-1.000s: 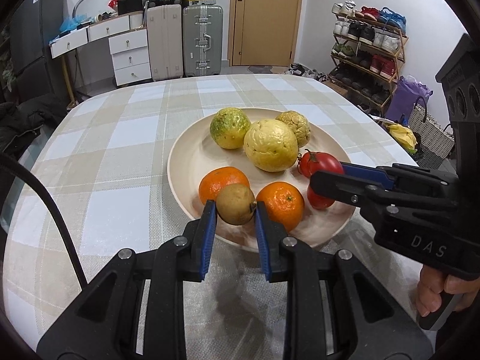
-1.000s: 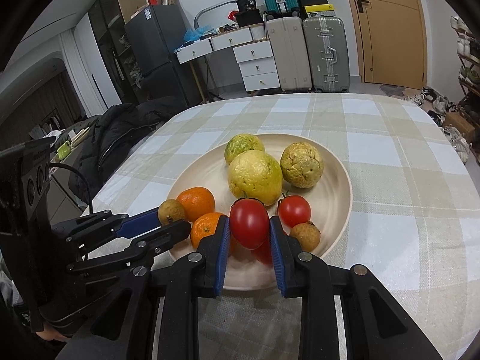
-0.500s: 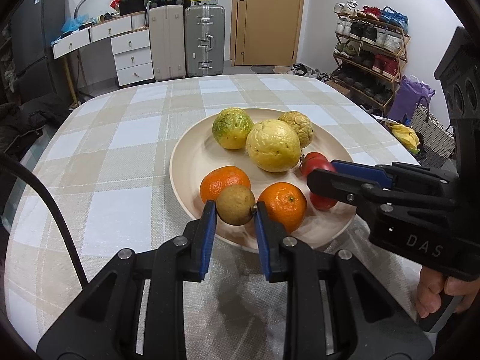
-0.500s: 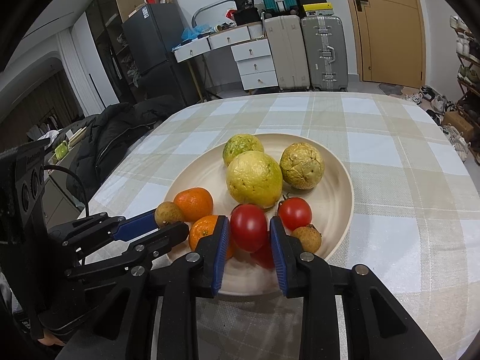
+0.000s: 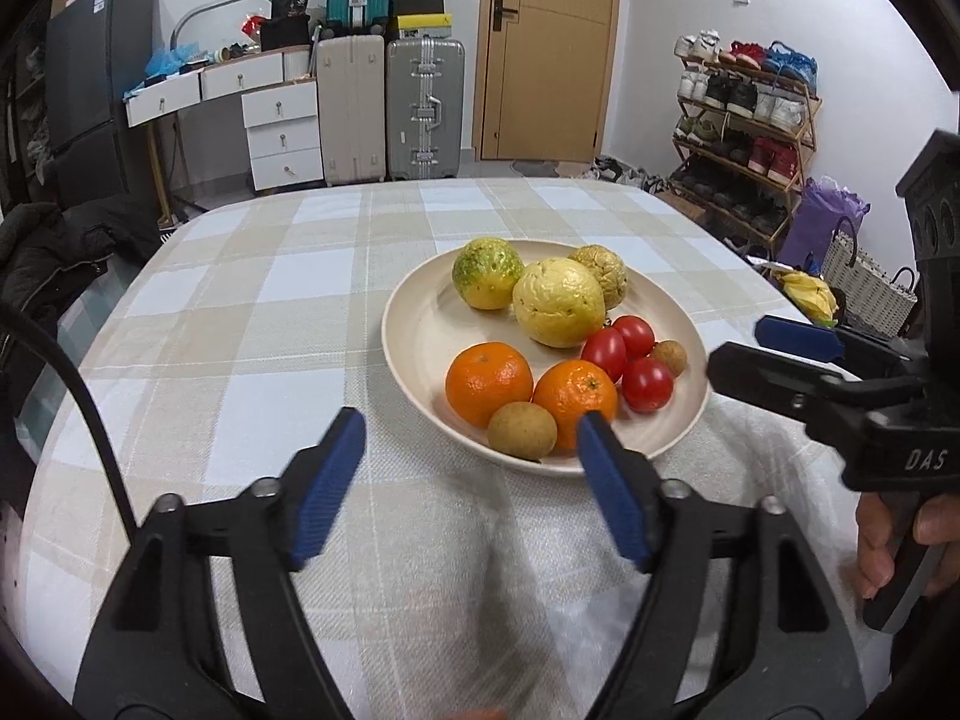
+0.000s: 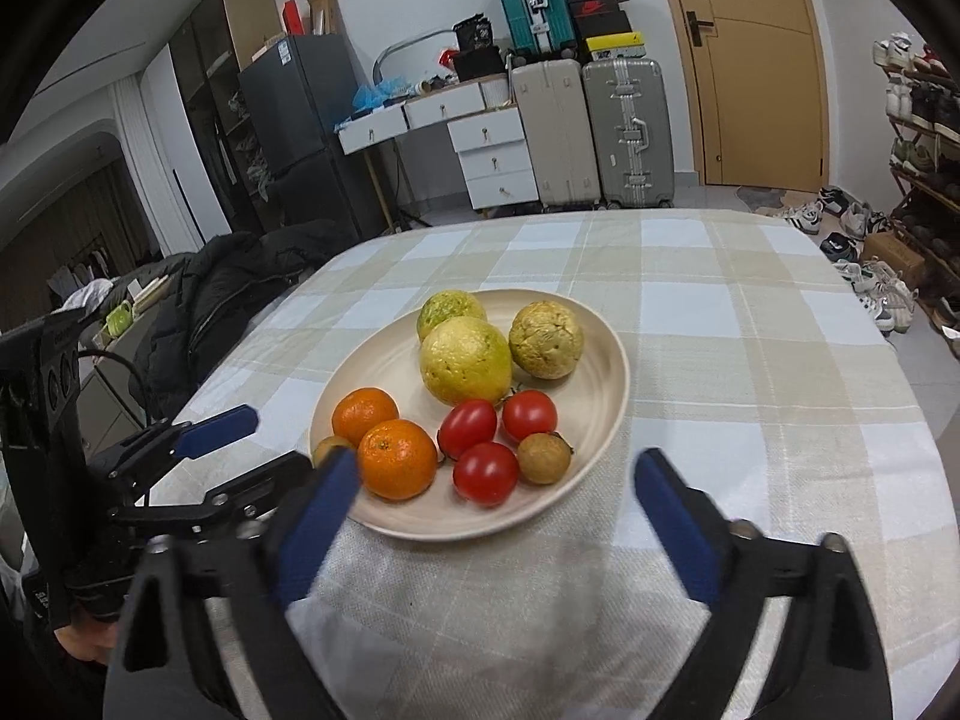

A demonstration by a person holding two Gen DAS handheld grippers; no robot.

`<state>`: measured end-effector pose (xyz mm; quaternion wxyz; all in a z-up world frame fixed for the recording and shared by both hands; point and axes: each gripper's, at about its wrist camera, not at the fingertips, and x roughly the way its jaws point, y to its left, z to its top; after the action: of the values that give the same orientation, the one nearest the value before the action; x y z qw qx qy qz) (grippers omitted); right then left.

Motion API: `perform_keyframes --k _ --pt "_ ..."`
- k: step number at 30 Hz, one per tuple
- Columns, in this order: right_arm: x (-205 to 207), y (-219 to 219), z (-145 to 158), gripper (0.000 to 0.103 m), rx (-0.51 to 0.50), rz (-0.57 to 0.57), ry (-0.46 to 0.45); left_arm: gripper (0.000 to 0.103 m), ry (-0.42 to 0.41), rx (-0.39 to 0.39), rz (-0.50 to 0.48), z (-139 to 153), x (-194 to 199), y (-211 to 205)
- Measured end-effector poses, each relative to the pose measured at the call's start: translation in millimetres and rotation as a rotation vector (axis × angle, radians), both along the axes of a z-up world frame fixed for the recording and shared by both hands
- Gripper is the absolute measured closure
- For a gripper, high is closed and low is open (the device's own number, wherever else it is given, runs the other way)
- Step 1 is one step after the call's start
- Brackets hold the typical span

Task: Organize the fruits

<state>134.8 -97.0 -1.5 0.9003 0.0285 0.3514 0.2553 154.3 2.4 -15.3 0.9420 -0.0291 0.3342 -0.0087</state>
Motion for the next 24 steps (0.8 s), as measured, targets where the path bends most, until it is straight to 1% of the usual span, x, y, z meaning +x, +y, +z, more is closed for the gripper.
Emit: perform_keyframes --k 1,3,5,6,7,10,17,21,24 --pt "-2 -3 1 0.002 0.006 -0.005 -0.009 0.018 -0.012 -0.004 0.006 2 -5 1" --pt "-9 -9 5 0.0 0.027 -0.004 -0.031 0.018 -0.036 -0.016 0.009 6 -15 3" --pt "-17 -13 8 0.0 0.041 0.006 -0.054 0.012 -0.053 -0.024 0.007 10 -24 5" --pt "-21 -15 9 0.0 0.035 0.007 -0.071 0.004 -0.064 -0.024 0.01 12 -29 5" --pt "-24 -15 10 0.0 0.025 0.01 -0.083 0.001 -0.082 -0.022 0.015 14 -35 5" --pt "-32 -14 10 0.0 -0.003 0.025 -0.105 0.001 -0.126 -0.021 0.025 20 -48 5" --pt "-46 -15 8 0.0 -0.015 0.032 -0.174 0.001 -0.146 -0.003 0.04 22 -65 0" --pt "-56 -15 12 0.0 -0.024 0.035 -0.236 0.001 -0.162 0.0 0.026 24 -69 -1" --pt "-60 -14 12 0.0 -0.028 0.037 -0.258 0.001 -0.168 0.0 0.024 26 -71 -1"
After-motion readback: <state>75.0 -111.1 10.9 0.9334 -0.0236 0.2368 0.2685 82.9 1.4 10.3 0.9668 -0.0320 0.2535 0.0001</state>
